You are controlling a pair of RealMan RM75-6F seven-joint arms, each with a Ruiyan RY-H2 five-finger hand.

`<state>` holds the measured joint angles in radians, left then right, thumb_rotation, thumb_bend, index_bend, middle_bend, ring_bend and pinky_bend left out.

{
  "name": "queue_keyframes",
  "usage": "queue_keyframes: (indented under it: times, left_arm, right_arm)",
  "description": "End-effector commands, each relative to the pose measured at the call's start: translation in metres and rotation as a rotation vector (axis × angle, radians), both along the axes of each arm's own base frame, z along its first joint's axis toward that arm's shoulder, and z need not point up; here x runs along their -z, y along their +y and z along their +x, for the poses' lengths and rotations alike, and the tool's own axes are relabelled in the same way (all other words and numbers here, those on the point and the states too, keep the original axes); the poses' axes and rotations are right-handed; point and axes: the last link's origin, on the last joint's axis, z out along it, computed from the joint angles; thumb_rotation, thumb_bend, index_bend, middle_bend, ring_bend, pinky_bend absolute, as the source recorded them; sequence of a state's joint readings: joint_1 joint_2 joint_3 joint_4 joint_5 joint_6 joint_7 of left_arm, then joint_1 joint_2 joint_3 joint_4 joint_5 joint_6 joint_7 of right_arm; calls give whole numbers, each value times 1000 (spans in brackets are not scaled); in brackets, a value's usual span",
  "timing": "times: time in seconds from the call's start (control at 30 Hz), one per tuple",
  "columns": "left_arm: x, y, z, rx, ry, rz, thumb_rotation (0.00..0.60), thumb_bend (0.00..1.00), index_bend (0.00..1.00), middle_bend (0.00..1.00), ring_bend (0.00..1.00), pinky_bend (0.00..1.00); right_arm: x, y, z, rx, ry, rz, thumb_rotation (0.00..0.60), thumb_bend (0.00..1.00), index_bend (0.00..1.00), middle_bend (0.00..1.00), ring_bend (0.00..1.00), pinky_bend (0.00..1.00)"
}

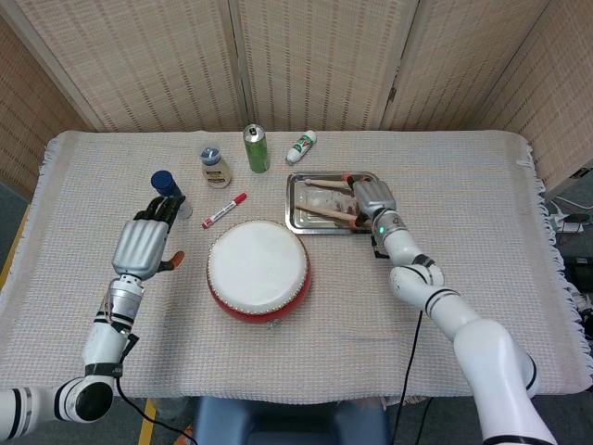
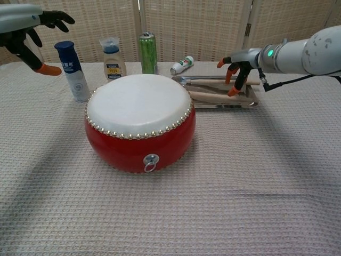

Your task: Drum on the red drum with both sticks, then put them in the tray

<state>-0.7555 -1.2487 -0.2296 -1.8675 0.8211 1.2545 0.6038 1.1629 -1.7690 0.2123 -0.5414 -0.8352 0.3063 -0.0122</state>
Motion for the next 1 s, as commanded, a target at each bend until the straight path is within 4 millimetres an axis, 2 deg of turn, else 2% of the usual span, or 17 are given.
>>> queue_keyframes:
  times: [0.03,0.17,0.3,0.33,0.4,0.5,0.6,0.73,0.8,1.0]
  left_arm:
    - [-7,-1,-7,-17,-22,-5,600,293,0,81,51,253]
    - [-18,-3,-23,-39,-48,14,600,294,0,92,64,255]
    - [-27,-8,-42,-61,-57,45,600,296,0,99,69,256]
    - [-29,-10,-46,-65,-60,52,600,295,0,100,71,255]
    - [-36,-14,-58,-75,-58,78,600,295,2,103,71,255]
    - [-43,-25,-74,-86,-57,123,600,295,6,105,72,256]
    - [-49,-40,-91,-94,-51,155,600,295,6,106,72,253]
    - [-53,-64,-112,-103,-37,184,600,295,6,105,71,244]
    - [-53,-79,-121,-113,-39,192,600,295,6,105,72,242]
    - [-48,-120,-136,-136,-31,191,600,295,6,105,72,238]
  right_arm:
    - [-33,9,3,-68,-51,-57,600,159,76,269,105,319]
    - [-70,43,-9,-123,-86,-137,600,159,104,268,159,380]
    - [-108,91,-25,-147,-83,-215,600,158,104,268,243,439]
    - [-116,101,-30,-149,-73,-231,600,159,103,268,235,438]
    - [-132,125,-42,-152,-46,-255,600,158,70,225,133,333]
    - [-150,158,-61,-153,-9,-292,600,158,0,103,1,64]
    - [-162,190,-80,-160,-12,-337,600,158,0,67,0,3]
    - [-172,229,-110,-148,-16,-376,600,158,0,50,0,0]
    - [-176,248,-126,-118,-9,-377,600,158,0,8,0,0]
    - [-181,297,-150,-103,-59,-415,600,158,0,0,0,0]
